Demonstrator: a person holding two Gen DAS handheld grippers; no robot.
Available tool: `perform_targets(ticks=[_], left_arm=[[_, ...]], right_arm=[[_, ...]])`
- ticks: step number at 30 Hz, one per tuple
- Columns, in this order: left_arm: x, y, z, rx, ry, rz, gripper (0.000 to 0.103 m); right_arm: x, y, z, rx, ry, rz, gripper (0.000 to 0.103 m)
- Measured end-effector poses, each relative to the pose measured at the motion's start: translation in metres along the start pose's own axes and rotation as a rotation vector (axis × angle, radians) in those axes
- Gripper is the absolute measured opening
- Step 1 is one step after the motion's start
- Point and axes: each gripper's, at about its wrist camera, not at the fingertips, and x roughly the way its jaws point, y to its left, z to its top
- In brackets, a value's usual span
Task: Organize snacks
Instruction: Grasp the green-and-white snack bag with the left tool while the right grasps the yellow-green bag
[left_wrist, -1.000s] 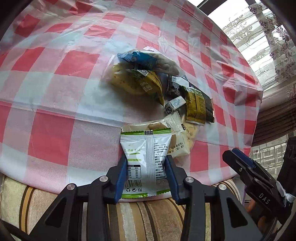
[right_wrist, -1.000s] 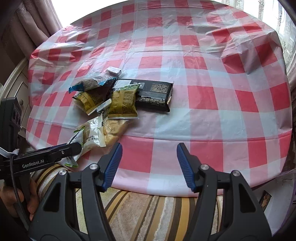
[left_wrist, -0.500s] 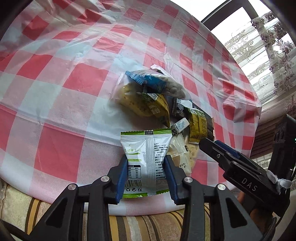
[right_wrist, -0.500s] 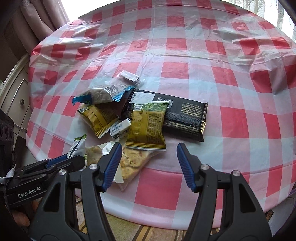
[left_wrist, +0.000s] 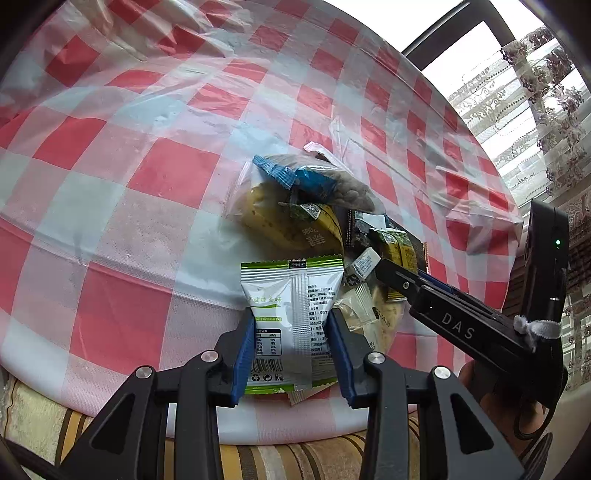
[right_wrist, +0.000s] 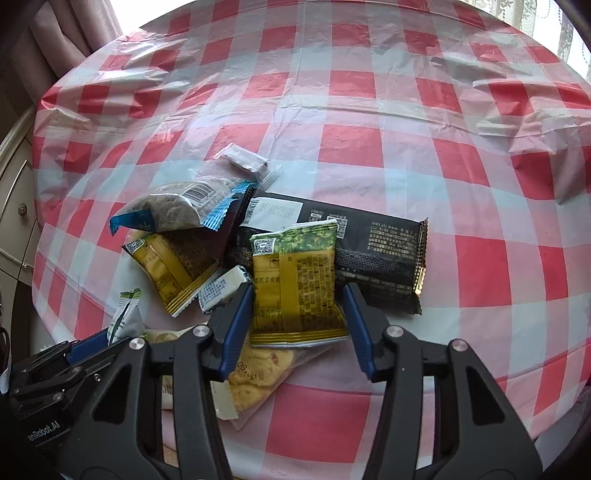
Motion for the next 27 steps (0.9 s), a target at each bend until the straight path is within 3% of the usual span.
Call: perform_targets(ticks=[8, 27], left_arm=[[-0.003, -0.003, 0.0, 0.014, -0.022, 0.007, 0.039], [-0.022, -0.036, -0.004, 0.122, -0.083, 0.077, 0.039]], right_arm=[[-0.005, -0.002, -0.002, -0.004, -0.022, 0.007, 0.045], [-0.058, -0.027, -0.033, 0.05, -0.104, 0.023, 0.044]])
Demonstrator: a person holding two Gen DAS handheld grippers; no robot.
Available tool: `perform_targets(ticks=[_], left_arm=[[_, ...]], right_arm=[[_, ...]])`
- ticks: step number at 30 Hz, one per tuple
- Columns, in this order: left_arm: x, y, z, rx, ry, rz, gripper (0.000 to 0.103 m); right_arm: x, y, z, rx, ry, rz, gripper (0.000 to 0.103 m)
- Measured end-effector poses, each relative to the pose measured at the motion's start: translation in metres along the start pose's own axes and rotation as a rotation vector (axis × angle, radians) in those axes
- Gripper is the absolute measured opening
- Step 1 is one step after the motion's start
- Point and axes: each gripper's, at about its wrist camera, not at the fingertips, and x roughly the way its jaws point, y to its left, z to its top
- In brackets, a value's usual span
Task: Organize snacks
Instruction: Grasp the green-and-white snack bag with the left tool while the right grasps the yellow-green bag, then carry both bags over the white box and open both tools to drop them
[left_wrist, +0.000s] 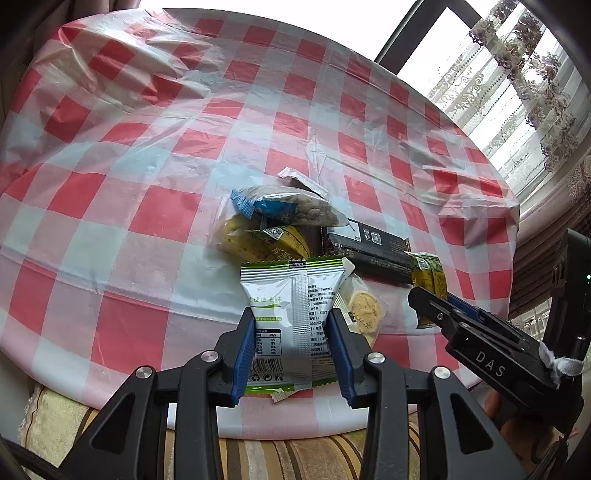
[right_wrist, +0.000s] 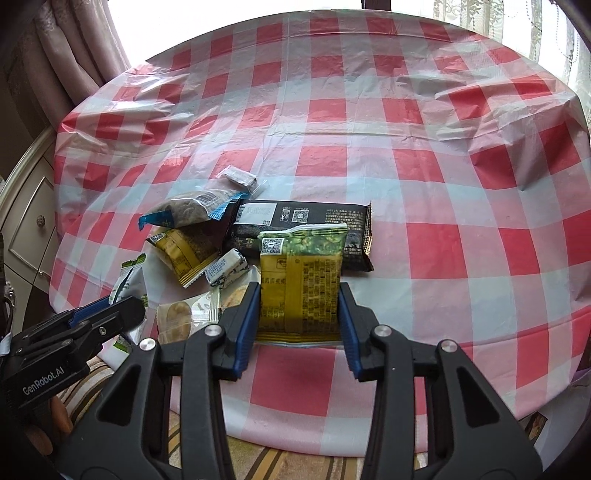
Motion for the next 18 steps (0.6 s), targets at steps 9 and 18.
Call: perform_targets(ticks=[9, 18], left_arm=[[-0.002, -0.038, -0.005, 0.075, 0.012, -0.019, 0.039], [0.001, -0.082, -0.015, 0.168, 0.036, -0.045, 0.039]], right_arm=[[-0.028, -0.026, -0.017, 0.054, -0.029, -0.012, 0.044], [-0.053, -0.056, -0.037, 0.104, -0.05, -0.017, 0.044]])
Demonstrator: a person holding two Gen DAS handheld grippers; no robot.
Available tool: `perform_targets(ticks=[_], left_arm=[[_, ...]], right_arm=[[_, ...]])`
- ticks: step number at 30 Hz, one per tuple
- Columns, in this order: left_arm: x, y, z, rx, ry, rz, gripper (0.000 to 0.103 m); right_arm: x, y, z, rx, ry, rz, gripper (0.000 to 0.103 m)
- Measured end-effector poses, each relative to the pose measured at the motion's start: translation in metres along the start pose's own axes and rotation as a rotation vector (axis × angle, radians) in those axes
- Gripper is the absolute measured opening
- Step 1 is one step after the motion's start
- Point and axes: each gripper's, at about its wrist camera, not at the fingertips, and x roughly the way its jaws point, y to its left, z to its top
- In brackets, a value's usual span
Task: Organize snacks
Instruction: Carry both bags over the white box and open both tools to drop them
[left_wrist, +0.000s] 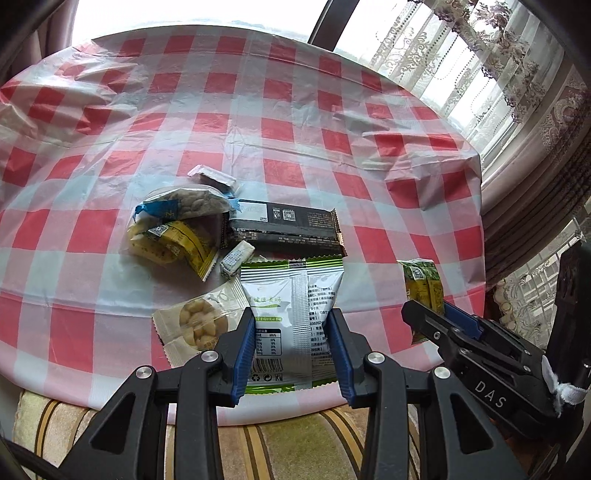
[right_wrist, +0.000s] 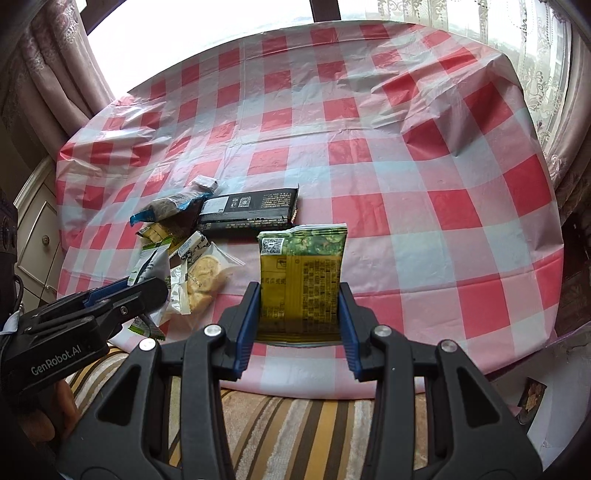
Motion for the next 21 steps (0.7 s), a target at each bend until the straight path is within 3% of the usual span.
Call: perform_targets(ticks=[21], left_arm=[[0.019, -0.125, -0.026, 0.236, 0.074, -0.104, 0.039]], right_arm=[[-0.064, -0.103, -0.046, 0.166, -0.061, -0.096, 0.044]])
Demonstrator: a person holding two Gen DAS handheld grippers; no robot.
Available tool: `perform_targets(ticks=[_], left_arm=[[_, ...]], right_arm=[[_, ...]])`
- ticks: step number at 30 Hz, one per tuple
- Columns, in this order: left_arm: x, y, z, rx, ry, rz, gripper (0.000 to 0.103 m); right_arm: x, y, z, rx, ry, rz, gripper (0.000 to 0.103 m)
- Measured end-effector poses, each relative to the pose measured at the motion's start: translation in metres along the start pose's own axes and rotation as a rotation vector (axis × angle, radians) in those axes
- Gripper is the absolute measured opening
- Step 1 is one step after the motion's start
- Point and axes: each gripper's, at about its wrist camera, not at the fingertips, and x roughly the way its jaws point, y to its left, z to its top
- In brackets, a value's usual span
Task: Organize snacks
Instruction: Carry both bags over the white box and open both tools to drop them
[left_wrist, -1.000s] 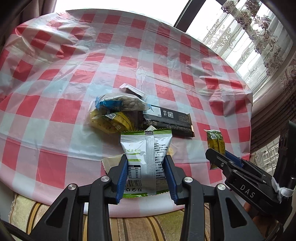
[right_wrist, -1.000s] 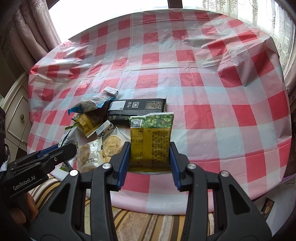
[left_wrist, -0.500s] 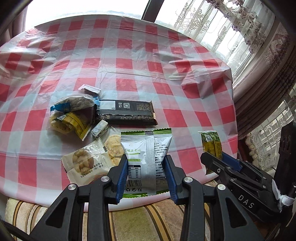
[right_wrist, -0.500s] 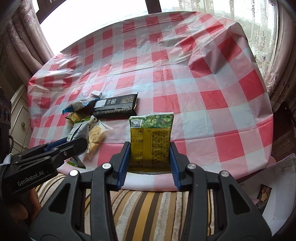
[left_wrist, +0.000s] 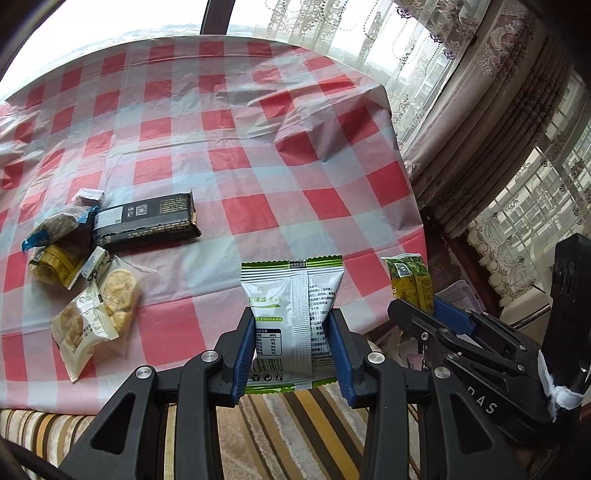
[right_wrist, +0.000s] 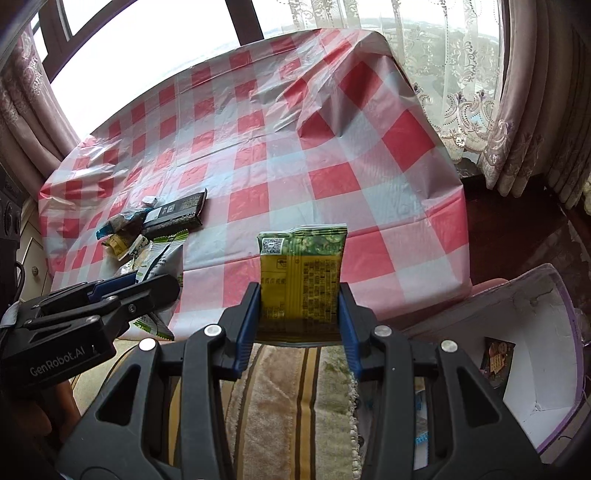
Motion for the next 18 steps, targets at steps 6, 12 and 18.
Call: perform_targets(ticks=[6, 12, 18], left_arm=[[0.012, -0.039, -0.005, 0.071, 0.04, -0.047, 0.039], [0.024, -0.075, -0.013, 0.136, 0.093, -0.102, 0.039], [0.034, -0.108, -0.026, 0.203, 0.151, -0.154, 0.039]], right_arm=[[-0.016, -0.04, -0.012, 0.062, -0.011, -0.058, 0.044], [-0.028, -0.083, -0.026, 0.127, -0.006, -0.123, 0.044], [-0.04, -0.121, -0.036, 0.185, -0.006, -0.183, 0.044]])
